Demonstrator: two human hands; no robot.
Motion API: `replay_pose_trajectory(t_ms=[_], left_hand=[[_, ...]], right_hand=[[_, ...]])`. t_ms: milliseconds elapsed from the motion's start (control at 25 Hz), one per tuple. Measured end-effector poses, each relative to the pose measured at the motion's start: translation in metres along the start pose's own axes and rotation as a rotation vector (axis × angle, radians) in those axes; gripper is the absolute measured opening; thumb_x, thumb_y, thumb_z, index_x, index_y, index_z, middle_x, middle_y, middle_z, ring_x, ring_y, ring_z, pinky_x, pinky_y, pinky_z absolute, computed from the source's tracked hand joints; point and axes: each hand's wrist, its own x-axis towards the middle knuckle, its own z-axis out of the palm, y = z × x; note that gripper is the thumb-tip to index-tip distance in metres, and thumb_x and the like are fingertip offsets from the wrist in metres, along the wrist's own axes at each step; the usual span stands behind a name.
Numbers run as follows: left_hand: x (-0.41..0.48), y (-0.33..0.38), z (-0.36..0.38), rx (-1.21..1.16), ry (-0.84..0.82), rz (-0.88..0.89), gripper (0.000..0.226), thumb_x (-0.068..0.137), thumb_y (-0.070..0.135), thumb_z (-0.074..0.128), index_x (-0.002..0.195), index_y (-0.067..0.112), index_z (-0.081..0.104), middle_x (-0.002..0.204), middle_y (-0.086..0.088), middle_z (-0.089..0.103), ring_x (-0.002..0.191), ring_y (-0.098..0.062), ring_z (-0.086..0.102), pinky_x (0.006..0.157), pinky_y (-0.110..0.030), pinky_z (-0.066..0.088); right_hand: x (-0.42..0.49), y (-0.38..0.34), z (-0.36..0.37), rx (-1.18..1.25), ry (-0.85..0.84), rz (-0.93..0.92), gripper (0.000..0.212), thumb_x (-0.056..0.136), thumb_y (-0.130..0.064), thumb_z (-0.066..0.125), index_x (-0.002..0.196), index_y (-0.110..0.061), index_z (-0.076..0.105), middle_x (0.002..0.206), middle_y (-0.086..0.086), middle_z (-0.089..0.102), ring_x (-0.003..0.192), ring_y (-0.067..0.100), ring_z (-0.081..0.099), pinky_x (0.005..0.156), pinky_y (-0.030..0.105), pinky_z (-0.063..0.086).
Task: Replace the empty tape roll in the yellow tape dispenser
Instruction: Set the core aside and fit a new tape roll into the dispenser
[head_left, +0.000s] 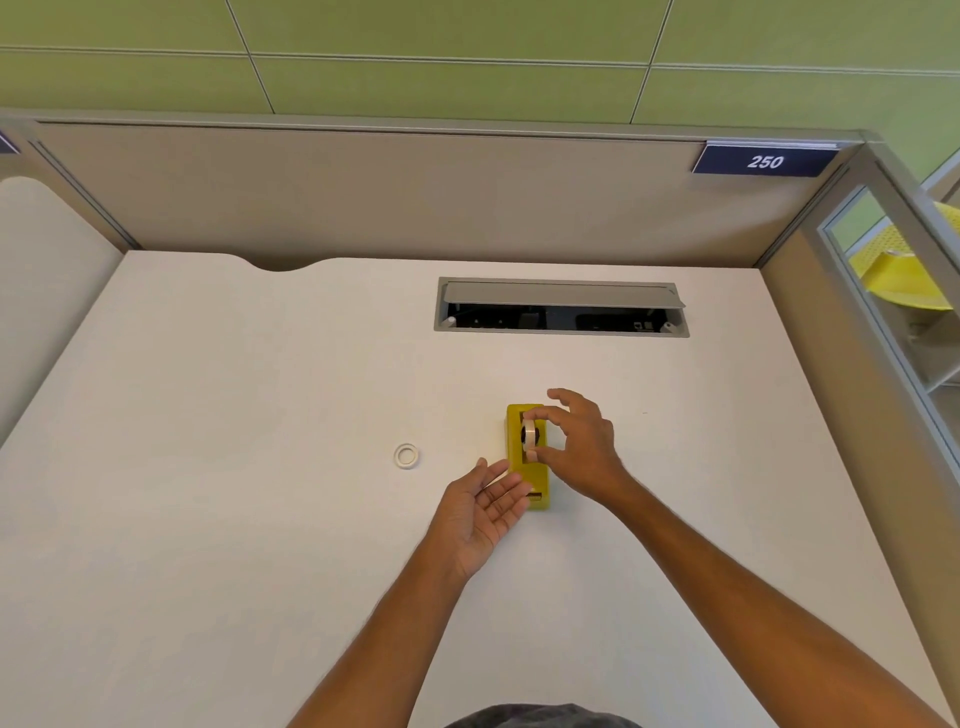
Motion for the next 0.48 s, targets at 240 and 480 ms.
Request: replay_pose_trajectory(t_ms=[240,480], left_hand=[[-0.0005,0.0033,-0.0085,0.010,0.048,0.003,0.038,0.107,0.032,0.063,0.130,0.004,0.072,0.120,-0.020,0.079,0.117,-0.038,0.075,0.095,-0.046,0.063],[-0.0024,0.0031,-0.0116,0.044,0.068,0.003,0.037,0.107,0.035,0.063,0.128,0.008,0.074,0.114,-0.015,0.082,0.109,-0.034,0.078,0.088,-0.044,0.064]], right_hand=[[0.0039,0.0046,0.0044,-0.016,-0.002,0.033,0.054,0.086,-0.030,0.090,0.136,-0.036,0.070,0.167,-0.004,0.041,0.155,0.022,0.032,0.121,0.051,0.027],[0.0066,0.0015,0.0083,-0.014,-0.006,0.051,0.055,0.086,-0.030,0.090,0.137,-0.036,0.069,0.167,-0.002,0.042,0.155,0.022,0.033,0.122,0.050,0.027]])
